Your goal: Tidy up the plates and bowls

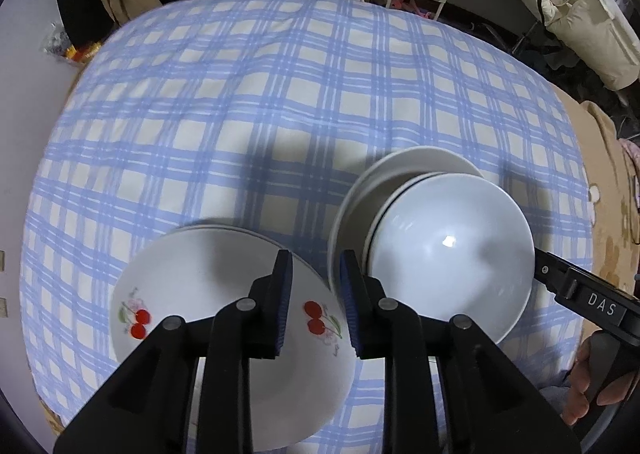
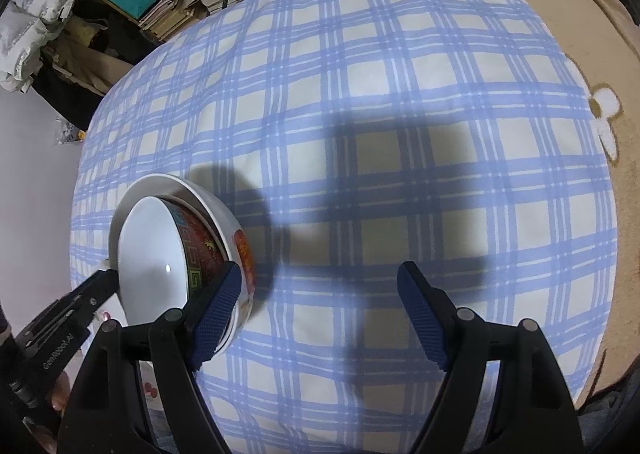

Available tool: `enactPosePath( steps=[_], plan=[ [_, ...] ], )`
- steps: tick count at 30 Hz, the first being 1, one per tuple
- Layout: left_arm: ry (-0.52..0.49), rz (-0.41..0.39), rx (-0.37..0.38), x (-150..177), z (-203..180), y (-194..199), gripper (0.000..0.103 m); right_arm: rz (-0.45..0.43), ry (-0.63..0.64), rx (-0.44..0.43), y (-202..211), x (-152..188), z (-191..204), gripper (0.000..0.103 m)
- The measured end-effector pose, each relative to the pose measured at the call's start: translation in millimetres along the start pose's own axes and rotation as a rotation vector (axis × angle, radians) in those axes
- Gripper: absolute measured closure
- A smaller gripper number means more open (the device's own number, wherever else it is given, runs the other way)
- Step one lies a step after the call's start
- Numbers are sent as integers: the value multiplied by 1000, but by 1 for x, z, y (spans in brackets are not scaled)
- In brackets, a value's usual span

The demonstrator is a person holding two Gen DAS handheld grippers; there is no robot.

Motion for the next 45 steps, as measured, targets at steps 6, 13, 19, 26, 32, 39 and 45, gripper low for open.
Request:
enactPosePath(
  steps=[6,13,19,26,32,39,45],
  plan=[
    [8,14,1,0,0,-4,79,-7,11,13,-1,-2,3,19],
    [8,21,1,-1,-1,-7,79,-14,-11,-15,-2,-2,-1,19],
    [5,33,-5,-2,-1,-12,79,-22,-6,-17,-2,-3,0,19],
    [4,37,-6,-3,-1,-14,79,-34,25,-7,-1,-5,4,21],
    [-4,36,-14,-4,-2,-14,79,-37,51,-35,0,-6,7,30],
    [10,46,-2,-7,0,-15,79,-30,95,-33,-4,-6,18,39],
    [-5,35,-10,-8,-2,-16,79,-26,86,-42,-5,-7,18,41]
  ],
)
Point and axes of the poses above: each gripper's, at about its wrist camera, not at the fingertips, and y roughly against the way its jaws point, z to its left, x to its underside, the point moved 2 cm from there along -y, roughly the way its jaws point, and after that the axes turned 11 degrees about y, right-handed, at the moved point
